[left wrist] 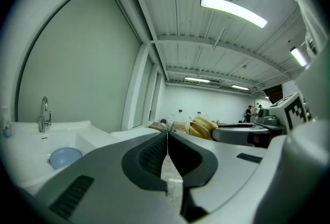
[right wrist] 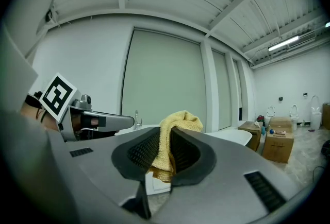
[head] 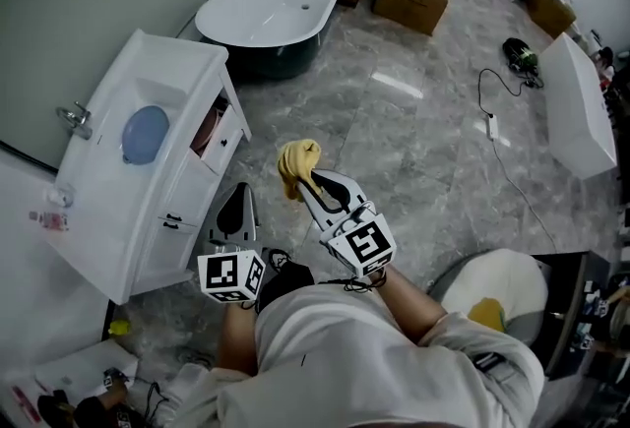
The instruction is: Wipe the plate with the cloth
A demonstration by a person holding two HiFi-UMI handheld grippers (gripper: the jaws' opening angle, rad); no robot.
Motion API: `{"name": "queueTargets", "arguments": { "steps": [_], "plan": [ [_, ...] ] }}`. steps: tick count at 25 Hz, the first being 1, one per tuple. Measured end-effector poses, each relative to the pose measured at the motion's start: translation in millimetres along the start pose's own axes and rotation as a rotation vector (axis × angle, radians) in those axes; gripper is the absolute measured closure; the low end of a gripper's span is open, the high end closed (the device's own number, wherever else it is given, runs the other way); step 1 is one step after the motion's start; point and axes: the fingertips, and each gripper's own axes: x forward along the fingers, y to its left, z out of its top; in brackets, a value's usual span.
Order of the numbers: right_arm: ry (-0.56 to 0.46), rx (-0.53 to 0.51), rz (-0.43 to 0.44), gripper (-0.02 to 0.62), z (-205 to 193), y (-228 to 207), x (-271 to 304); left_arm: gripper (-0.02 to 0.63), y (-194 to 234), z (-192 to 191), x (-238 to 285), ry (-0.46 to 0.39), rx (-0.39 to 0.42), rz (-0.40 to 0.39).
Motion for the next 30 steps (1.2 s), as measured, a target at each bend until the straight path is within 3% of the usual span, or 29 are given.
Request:
{"name": "queueTargets", "arguments": {
  "steps": [6, 16, 23, 30],
  "plan": [
    [0.023, -0.010, 0.048, 0.534, 12, 23, 89, 0.583, 87, 15, 15, -0.015, -0.020, 0.036],
    [0.053, -0.024, 0.213, 0.534, 10, 45, 205, 0.583, 194, 8, 29, 0.010, -0.084, 0.196],
    [0.055, -0.009, 0.345, 0.534, 23, 28, 315, 0.582, 271, 16, 81, 0.033, -0.075, 0.321],
    [0.073, -0.019, 0.511, 0.534, 31, 1, 428, 0.581, 349, 21, 136, 0.079, -0.161, 0.465]
  ]
}}
